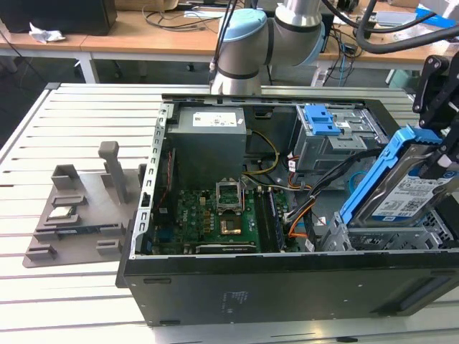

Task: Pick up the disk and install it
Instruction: 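Insert the disk into the insertion slot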

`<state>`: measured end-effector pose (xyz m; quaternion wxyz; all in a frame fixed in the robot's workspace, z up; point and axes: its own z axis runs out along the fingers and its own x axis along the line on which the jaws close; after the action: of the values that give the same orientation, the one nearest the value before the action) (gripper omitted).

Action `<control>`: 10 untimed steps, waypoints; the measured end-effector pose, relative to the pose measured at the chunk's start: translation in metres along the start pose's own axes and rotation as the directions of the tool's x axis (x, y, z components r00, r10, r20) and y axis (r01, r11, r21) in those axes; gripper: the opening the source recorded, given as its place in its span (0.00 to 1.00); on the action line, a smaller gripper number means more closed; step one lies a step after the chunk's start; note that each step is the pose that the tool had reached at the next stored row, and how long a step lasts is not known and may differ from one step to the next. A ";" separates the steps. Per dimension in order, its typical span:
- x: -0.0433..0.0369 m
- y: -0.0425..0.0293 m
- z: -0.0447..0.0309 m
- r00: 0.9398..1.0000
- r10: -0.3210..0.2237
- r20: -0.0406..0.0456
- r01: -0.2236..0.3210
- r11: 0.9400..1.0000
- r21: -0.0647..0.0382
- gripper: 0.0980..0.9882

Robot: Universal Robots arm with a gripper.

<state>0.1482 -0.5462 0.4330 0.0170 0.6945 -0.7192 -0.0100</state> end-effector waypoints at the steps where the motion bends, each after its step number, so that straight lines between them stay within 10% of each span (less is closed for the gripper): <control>1: 0.0002 -0.0001 0.0017 1.000 0.000 0.000 0.000 1.000 0.000 0.30; 10: 0.0007 -0.0009 0.0241 1.000 0.000 0.000 0.000 1.000 0.000 0.30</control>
<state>0.1482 -0.5471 0.4089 0.0171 0.6945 -0.7192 -0.0100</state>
